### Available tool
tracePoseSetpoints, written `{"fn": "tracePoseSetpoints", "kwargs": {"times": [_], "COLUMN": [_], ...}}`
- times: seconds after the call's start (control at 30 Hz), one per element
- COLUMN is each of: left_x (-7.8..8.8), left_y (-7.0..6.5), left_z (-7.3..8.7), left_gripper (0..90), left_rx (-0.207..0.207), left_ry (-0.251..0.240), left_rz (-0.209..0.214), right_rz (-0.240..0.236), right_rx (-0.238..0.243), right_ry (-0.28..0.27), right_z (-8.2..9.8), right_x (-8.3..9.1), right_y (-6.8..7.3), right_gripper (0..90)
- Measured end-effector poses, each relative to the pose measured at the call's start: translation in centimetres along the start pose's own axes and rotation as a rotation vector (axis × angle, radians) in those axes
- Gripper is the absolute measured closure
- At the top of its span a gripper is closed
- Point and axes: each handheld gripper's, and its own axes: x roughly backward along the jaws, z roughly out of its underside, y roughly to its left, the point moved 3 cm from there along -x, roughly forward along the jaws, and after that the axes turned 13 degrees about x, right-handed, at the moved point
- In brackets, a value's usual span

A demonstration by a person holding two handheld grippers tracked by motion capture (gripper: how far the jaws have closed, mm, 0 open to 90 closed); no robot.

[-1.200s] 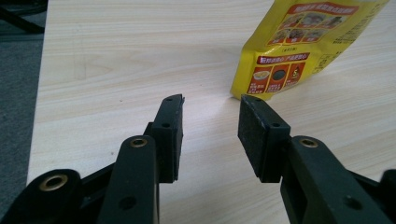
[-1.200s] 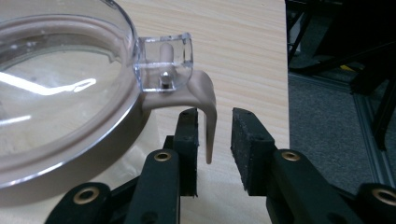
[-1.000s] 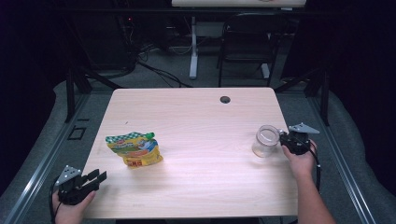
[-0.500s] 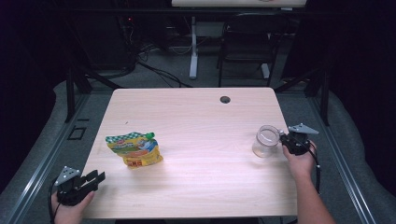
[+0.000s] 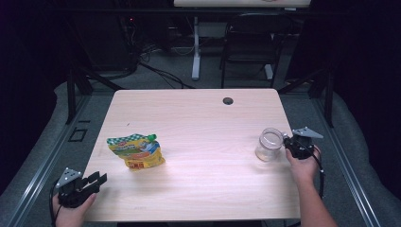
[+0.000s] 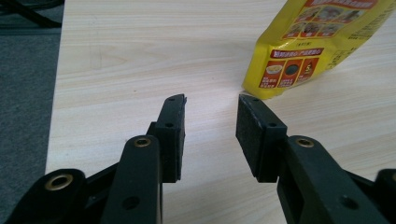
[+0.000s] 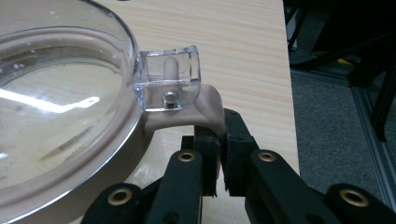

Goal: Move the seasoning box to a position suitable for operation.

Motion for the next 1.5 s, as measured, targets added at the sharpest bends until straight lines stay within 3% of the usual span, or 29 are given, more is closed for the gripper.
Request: {"fn": "tracePoseSetpoints", "kwargs": {"times": [0.2, 0.27, 0.4, 0.5, 0.53, 0.63, 0.67, 0.7, 0.8, 0.83, 0.87, 0.93, 0.97, 1.0, 1.03, 1.07, 1.17, 1.37, 1.5], "left_x": [0.0, -0.2, -0.7, -1.0, -1.0, -1.2, -1.2, -1.3, -1.5, -1.8, -1.8, -2.1, -2.3, -2.3, -2.3, -2.3, -2.3, -2.0, -2.0], "left_y": [-1.1, -1.7, -3.3, -5.3, -5.3, -7.3, -7.3, -8.1, -8.8, -9.3, -9.3, -9.7, -9.9, -9.9, -10.0, -10.0, -9.7, -9.4, -9.1], "left_z": [0.0, 0.0, 0.1, 0.4, 0.4, 0.5, 0.5, 0.6, 0.7, 0.6, 0.6, 0.6, 0.6, 0.6, 0.6, 0.6, 0.6, 0.7, 0.8], "left_gripper": [63.0, 63.0, 63.1, 62.9, 62.9, 62.8, 62.8, 62.9, 62.8, 62.8, 62.8, 62.9, 62.9, 62.9, 63.0, 63.0, 63.0, 63.2, 63.2], "left_rx": [-0.015, -0.026, -0.059, -0.106, -0.106, -0.168, -0.168, -0.192, -0.202, -0.213, -0.213, -0.214, -0.225, -0.225, -0.234, -0.234, -0.228, -0.223, -0.209], "left_ry": [0.004, 0.013, 0.026, 0.044, 0.044, 0.054, 0.054, 0.064, 0.069, 0.074, 0.074, 0.081, 0.083, 0.083, 0.083, 0.083, 0.081, 0.087, 0.079], "left_rz": [0.044, 0.057, 0.085, 0.118, 0.118, 0.158, 0.158, 0.180, 0.205, 0.229, 0.229, 0.244, 0.250, 0.250, 0.257, 0.257, 0.260, 0.248, 0.244], "right_rz": [-0.018, -0.022, -0.030, -0.030, -0.030, -0.035, -0.035, -0.033, -0.039, -0.065, -0.065, -0.081, -0.085, -0.085, -0.101, -0.101, -0.101, -0.118, -0.121], "right_rx": [-0.006, 0.012, 0.021, 0.054, 0.054, 0.046, 0.046, 0.050, 0.053, 0.033, 0.033, 0.030, 0.061, 0.061, 0.077, 0.077, 0.108, 0.121, 0.113], "right_ry": [-0.035, -0.043, -0.050, -0.043, -0.043, -0.043, -0.043, -0.034, -0.037, -0.041, -0.041, -0.048, -0.051, -0.051, -0.054, -0.054, -0.048, -0.044, -0.037], "right_z": [-0.3, -0.6, -1.2, -1.5, -1.5, -1.3, -1.3, -1.2, -1.4, -1.5, -1.5, -1.9, -2.3, -2.3, -2.6, -2.6, -2.7, -2.3, -2.1], "right_x": [1.8, 2.7, 4.2, 6.0, 6.0, 7.4, 7.4, 7.8, 8.0, 7.9, 7.9, 7.7, 7.4, 7.4, 7.1, 7.1, 6.4, 5.8, 5.6], "right_y": [0.9, 1.6, 2.7, 4.2, 4.2, 5.9, 5.9, 6.8, 8.0, 9.2, 9.2, 10.6, 12.1, 12.1, 13.5, 13.5, 15.6, 17.4, 17.5], "right_gripper": [86.5, 86.5, 86.5, 86.5, 86.5, 86.5, 86.5, 86.5, 86.4, 86.5, 86.5, 86.5, 86.4, 86.4, 86.4, 86.4, 86.4, 86.4, 86.3]}}
